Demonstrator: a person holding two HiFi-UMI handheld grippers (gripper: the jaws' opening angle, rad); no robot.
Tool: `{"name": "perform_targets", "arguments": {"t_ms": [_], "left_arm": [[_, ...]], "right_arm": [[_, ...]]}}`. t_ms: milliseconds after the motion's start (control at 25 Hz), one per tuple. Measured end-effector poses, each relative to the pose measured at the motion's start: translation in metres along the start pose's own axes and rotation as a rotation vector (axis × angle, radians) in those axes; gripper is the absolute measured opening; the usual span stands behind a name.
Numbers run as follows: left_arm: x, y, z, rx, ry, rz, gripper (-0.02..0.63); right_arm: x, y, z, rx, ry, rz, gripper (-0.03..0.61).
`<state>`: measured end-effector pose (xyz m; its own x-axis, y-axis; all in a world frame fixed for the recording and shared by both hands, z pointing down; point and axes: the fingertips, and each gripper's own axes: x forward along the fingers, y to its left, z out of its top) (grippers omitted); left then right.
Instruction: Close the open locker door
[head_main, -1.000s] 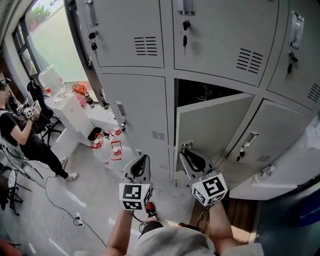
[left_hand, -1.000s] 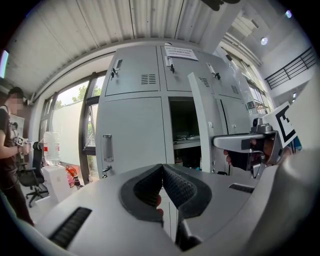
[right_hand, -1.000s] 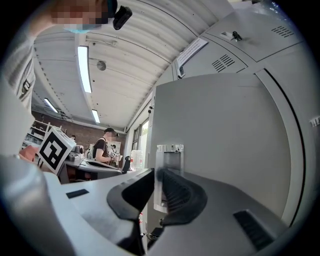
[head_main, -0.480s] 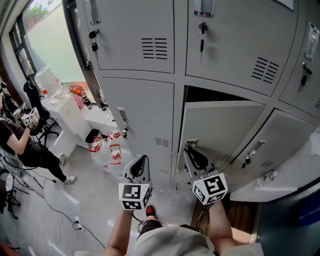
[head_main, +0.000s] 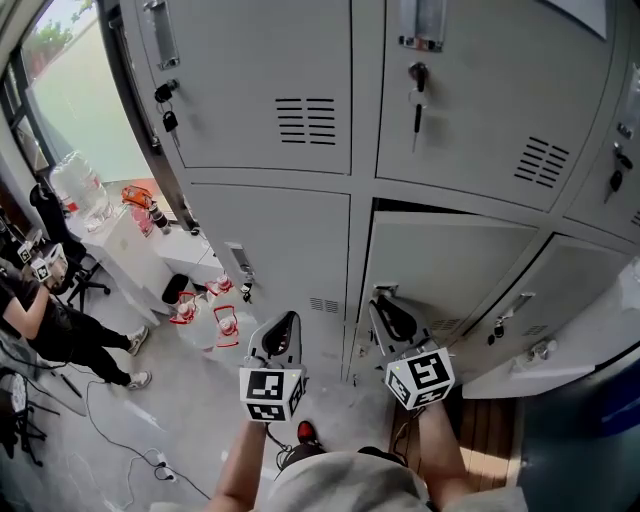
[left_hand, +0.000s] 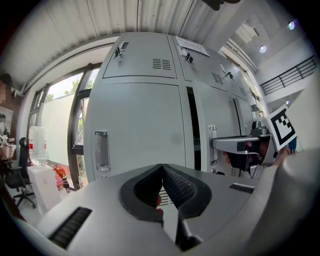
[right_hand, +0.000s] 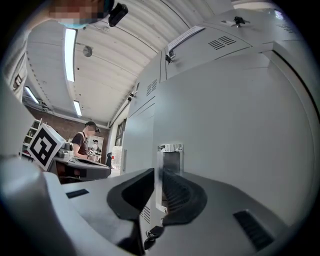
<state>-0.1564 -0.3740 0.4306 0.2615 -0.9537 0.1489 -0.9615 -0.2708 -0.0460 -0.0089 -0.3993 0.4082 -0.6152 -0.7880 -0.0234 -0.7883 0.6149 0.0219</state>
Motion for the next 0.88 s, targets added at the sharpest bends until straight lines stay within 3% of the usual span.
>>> {"name": "perform_targets", "arguments": {"t_ms": [880], "left_arm": [[0.046,0.025,0.004,0.030,0.001,-0.226,0.021]], "right_arm": [[0.029,-0.025,0.000,0.020,0.000,-0.283,0.060]]}}
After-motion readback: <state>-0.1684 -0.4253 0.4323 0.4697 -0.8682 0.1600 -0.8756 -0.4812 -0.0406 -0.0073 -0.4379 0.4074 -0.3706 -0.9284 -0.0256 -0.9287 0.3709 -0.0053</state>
